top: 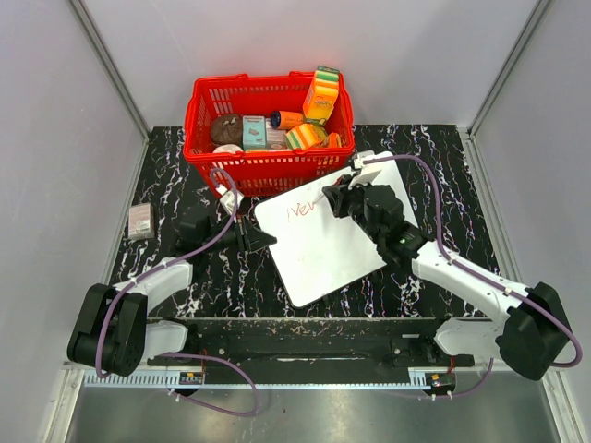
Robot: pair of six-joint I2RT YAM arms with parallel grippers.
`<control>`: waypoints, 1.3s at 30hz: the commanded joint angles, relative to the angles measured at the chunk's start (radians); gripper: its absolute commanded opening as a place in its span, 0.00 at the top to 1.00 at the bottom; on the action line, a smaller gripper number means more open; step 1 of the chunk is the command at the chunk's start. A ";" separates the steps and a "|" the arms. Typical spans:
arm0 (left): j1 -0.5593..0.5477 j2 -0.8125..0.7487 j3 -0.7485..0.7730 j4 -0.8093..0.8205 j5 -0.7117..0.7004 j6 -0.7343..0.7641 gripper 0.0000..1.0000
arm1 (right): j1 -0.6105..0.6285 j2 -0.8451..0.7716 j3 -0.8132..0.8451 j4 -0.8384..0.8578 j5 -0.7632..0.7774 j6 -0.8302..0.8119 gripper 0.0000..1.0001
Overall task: Write a sentence on the whiteboard
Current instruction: Write on the whiteboard with the whiteboard marker without the cap.
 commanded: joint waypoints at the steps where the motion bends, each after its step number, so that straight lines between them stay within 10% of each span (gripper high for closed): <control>1: -0.033 0.021 -0.001 -0.040 -0.016 0.173 1.00 | -0.012 -0.029 -0.027 -0.024 -0.006 0.009 1.00; 39: -0.040 0.022 0.003 -0.045 -0.021 0.175 1.00 | -0.012 -0.008 0.019 -0.022 0.065 -0.001 1.00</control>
